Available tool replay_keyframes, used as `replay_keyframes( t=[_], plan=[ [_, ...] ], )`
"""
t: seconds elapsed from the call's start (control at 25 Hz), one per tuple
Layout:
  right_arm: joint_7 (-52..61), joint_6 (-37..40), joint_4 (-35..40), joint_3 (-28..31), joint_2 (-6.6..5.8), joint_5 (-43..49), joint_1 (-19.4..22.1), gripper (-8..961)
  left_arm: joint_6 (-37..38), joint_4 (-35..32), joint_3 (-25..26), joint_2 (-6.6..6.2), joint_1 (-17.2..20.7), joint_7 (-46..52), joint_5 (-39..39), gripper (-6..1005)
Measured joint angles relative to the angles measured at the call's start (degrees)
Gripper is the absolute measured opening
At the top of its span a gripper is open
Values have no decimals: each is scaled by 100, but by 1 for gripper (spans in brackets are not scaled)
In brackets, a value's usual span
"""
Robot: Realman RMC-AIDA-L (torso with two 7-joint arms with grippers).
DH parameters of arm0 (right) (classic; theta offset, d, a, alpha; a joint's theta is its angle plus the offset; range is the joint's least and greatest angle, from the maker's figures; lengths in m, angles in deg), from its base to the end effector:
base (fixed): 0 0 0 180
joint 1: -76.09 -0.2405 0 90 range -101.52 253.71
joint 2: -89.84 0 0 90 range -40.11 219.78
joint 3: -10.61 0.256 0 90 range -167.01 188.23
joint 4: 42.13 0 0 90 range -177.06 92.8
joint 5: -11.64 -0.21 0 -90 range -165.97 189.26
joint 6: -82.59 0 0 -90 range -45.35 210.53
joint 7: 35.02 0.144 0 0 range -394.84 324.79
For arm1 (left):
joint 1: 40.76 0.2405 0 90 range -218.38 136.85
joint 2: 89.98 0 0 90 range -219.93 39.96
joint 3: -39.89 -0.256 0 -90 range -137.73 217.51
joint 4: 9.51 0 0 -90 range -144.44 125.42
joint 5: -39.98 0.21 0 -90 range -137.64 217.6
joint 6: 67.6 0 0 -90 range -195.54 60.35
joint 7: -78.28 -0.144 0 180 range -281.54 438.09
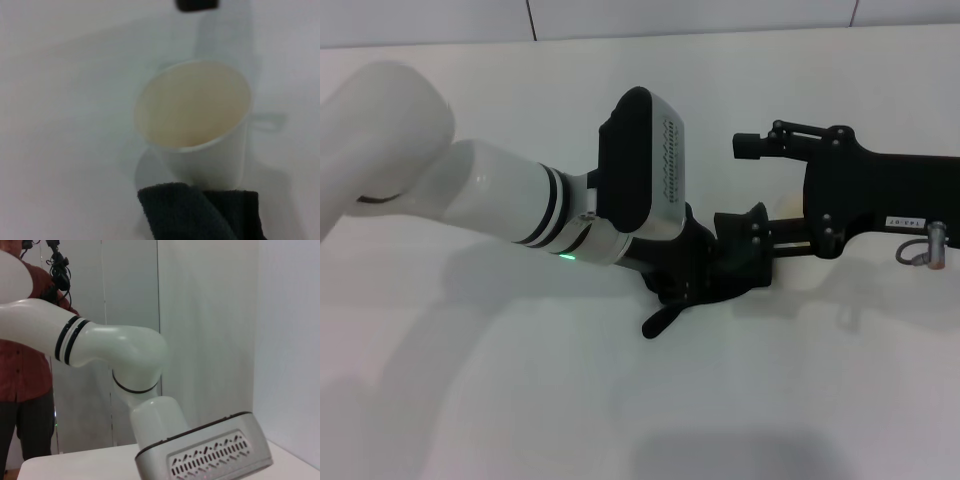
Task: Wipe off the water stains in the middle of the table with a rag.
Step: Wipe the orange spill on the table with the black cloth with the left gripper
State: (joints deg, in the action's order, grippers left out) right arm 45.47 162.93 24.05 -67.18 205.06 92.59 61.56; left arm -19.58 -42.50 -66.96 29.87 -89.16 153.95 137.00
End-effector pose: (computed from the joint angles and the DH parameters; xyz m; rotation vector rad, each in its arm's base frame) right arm 0.1899 0.3052 0.0186 -2.7299 0.1368 0.8515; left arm -0.1625 0.3612 -0.1457 -2.9826 0.3468 0.0916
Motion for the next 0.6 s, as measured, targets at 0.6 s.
replay_keyframes(
  t=[0.6],
  plan=[
    [-6, 10, 0, 39, 0, 0, 5, 855, -51, -146, 886, -60, 443, -36, 179, 79]
  ],
)
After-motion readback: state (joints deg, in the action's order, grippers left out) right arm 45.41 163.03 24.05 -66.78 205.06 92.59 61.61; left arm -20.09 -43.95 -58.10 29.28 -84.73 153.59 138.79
